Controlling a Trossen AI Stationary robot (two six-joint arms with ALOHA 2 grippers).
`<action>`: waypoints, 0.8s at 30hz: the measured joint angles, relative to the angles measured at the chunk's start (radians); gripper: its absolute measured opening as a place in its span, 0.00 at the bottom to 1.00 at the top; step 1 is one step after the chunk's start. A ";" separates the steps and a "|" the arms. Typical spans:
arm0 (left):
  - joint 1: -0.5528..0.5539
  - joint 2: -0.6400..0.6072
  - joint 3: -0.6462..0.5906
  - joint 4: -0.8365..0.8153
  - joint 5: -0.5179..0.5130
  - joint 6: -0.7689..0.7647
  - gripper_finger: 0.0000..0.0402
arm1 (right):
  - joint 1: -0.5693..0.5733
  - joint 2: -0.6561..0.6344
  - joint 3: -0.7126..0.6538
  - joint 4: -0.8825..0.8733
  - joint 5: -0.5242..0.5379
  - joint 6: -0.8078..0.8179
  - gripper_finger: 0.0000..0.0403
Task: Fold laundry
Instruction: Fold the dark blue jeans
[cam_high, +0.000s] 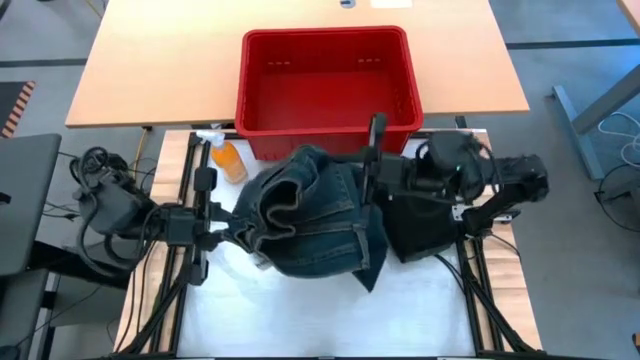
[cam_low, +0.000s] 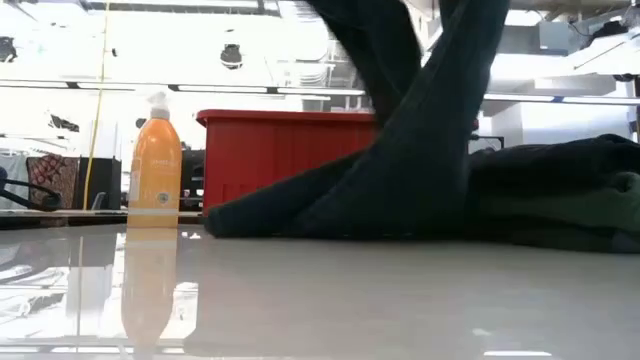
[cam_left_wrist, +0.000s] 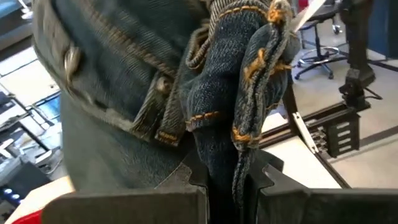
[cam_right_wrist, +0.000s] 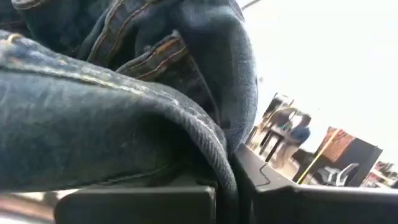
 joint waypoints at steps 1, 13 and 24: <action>0.000 0.000 0.000 0.005 -0.004 0.003 0.04 | -0.005 0.025 0.069 -0.068 -0.014 -0.009 0.08; -0.073 -0.013 0.001 0.166 -0.094 0.150 0.04 | 0.003 0.295 0.510 -0.726 0.013 -0.045 0.08; -0.100 -0.009 0.000 0.136 -0.369 0.169 0.03 | -0.061 0.239 0.507 -0.844 -0.181 0.088 0.08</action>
